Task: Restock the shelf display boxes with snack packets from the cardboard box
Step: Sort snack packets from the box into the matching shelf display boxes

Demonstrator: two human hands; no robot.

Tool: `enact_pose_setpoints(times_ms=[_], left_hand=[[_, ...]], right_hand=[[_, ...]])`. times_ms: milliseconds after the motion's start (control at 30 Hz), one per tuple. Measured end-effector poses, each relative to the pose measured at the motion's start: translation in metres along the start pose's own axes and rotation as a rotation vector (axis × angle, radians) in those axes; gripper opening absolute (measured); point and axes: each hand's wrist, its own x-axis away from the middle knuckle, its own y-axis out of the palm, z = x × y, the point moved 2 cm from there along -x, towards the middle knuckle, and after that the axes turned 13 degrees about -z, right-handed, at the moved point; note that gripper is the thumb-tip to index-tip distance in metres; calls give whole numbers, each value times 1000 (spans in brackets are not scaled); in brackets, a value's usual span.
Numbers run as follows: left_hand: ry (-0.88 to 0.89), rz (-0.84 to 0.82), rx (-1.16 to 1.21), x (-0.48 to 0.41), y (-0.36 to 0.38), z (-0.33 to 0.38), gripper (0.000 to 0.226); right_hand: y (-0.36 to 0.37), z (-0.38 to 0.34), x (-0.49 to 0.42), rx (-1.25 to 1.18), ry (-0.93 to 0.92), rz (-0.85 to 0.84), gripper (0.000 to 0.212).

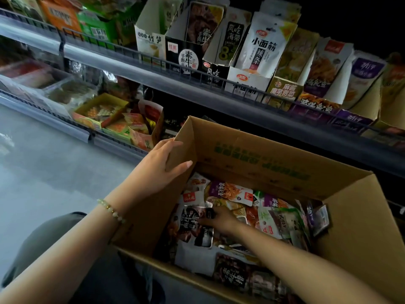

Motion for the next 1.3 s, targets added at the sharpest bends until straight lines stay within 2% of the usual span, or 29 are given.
enact_pose_setpoints(times_ms=[167, 233, 367, 500, 600, 700, 767, 833, 933, 1033, 1067, 1200, 1267, 1300], left_hand=[[2, 3, 8, 2, -1, 0, 62], [2, 0, -2, 2, -1, 0, 61], [-11, -28, -3, 2, -2, 0, 61], [-60, -5, -142, 2, -8, 10, 68], [-17, 20, -154, 0, -10, 38, 69], [-11, -106, -5, -7, 7, 69, 73], [-60, -245, 86, -15, 25, 85, 89], [-80, -383, 285, -24, 44, 98, 106], [-74, -474, 657, -32, 66, 116, 94], [-90, -333, 831, -38, 81, 116, 92], [-115, -316, 911, -39, 83, 115, 91], [-120, -401, 1118, -38, 81, 116, 50], [-74, -408, 1103, -37, 78, 116, 43], [-56, -403, 1068, -36, 77, 115, 44]], right_hand=[[-10, 2, 7, 3, -33, 90, 11], [-24, 0, 17, 65, -50, 133, 16], [-67, -2, 48, 152, -88, 297, 47], [-106, 3, 86, 111, -85, 367, 46], [-125, 6, 117, 15, -152, 388, 38], [-135, 6, 143, -228, -304, 456, 15], [-136, 1, 155, -416, -409, 481, 9], [-137, -7, 162, -527, -498, 487, 12], [-136, -16, 166, -581, -562, 458, 25], [-137, -14, 168, -534, -577, 433, 39], [-138, -14, 169, -504, -574, 420, 37], [-135, -18, 171, -348, -528, 270, 28], [-133, -21, 171, -196, -494, 222, 30], [-133, -22, 171, -126, -471, 241, 39]])
